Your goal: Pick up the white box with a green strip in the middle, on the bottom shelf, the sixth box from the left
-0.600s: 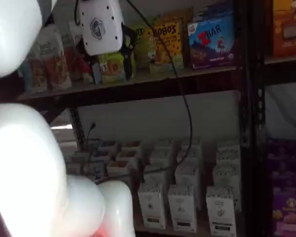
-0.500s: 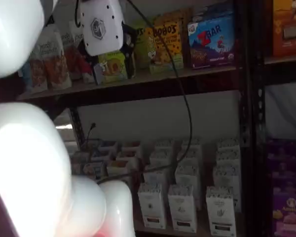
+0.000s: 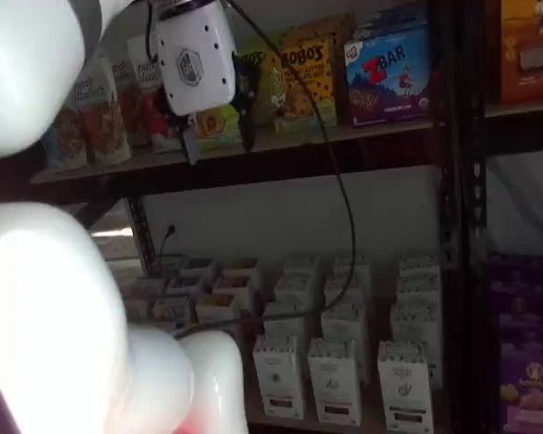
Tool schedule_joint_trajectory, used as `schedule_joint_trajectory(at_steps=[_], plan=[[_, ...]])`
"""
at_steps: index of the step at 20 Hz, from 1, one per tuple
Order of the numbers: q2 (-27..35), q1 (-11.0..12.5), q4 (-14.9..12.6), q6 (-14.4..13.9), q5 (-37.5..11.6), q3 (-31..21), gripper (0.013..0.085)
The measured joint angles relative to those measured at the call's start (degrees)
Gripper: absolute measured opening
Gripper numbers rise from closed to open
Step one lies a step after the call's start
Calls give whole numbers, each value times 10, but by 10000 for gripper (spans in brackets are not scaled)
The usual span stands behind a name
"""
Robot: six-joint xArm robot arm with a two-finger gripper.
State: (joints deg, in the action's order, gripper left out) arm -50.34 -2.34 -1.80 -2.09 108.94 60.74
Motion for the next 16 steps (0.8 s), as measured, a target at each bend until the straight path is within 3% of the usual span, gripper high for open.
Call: schedule_joint_trajectory(at_steps=[2,7,16], plan=[[-5,-6,-11,-4,-20,-23,850],[-18,4,-4,1,-81,-92,850],[-31,64,14,53,-256,-262,850]])
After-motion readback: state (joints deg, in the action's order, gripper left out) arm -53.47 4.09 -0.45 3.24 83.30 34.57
